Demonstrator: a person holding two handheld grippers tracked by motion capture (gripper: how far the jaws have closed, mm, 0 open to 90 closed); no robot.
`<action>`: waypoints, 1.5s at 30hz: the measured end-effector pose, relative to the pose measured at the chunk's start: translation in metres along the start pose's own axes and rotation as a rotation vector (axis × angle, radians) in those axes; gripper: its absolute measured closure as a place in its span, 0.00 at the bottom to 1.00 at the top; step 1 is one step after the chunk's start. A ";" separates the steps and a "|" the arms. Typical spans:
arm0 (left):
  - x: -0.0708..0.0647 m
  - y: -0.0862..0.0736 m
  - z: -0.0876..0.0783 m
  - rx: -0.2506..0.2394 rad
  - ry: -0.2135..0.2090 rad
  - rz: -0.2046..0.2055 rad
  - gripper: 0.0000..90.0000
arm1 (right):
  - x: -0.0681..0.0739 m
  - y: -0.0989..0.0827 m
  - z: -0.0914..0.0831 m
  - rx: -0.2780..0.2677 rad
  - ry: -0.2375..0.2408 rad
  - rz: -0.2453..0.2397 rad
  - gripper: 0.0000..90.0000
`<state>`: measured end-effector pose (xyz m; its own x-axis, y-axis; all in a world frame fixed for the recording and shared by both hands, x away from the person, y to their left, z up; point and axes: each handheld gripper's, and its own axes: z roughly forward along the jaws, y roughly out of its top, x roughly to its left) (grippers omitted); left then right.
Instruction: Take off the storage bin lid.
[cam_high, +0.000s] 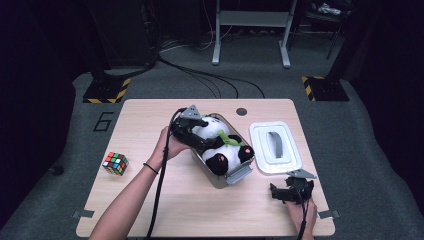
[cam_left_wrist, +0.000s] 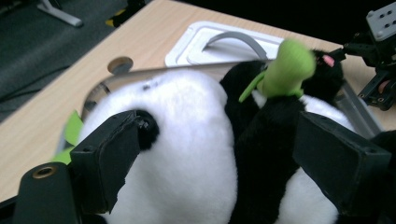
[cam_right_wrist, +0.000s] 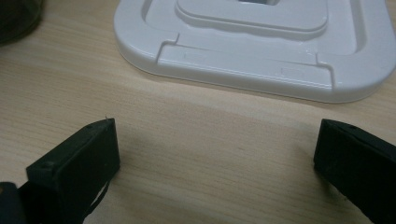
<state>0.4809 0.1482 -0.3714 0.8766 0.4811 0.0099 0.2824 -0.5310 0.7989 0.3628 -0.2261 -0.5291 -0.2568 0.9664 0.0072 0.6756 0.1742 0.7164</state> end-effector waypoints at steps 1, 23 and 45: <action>0.000 -0.002 0.002 0.009 0.007 -0.006 0.17 | 0.000 0.000 0.000 0.000 0.000 0.000 0.00; -0.037 -0.001 -0.023 0.019 -0.014 -0.043 0.09 | 0.000 0.000 0.000 0.000 -0.001 0.000 0.00; -0.042 -0.008 -0.008 0.051 -0.034 -0.078 0.06 | 0.000 0.000 0.000 0.000 0.001 -0.001 0.00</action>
<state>0.4390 0.1377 -0.3730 0.8639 0.4984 -0.0725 0.3688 -0.5279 0.7651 0.3627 -0.2261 -0.5291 -0.2576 0.9662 0.0073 0.6757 0.1747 0.7161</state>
